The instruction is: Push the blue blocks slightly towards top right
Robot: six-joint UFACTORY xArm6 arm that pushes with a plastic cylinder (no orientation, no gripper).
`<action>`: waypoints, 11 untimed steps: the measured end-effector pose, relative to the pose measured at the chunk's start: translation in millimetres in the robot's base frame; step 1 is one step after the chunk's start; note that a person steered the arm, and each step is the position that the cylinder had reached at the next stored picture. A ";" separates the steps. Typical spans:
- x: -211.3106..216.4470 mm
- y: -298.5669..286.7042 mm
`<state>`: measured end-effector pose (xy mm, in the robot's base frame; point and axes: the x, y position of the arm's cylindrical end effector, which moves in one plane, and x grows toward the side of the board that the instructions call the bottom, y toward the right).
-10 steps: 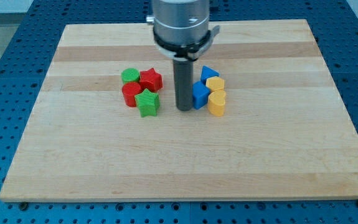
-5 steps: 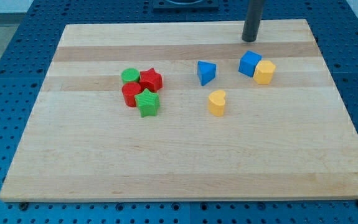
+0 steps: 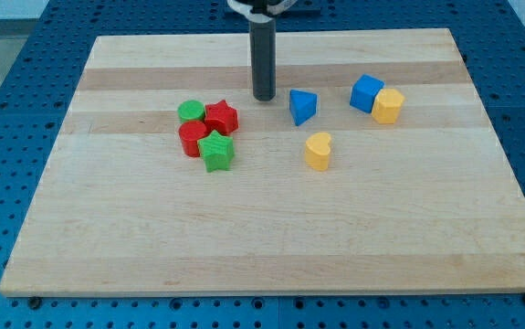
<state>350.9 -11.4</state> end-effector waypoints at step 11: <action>-8.7 48.7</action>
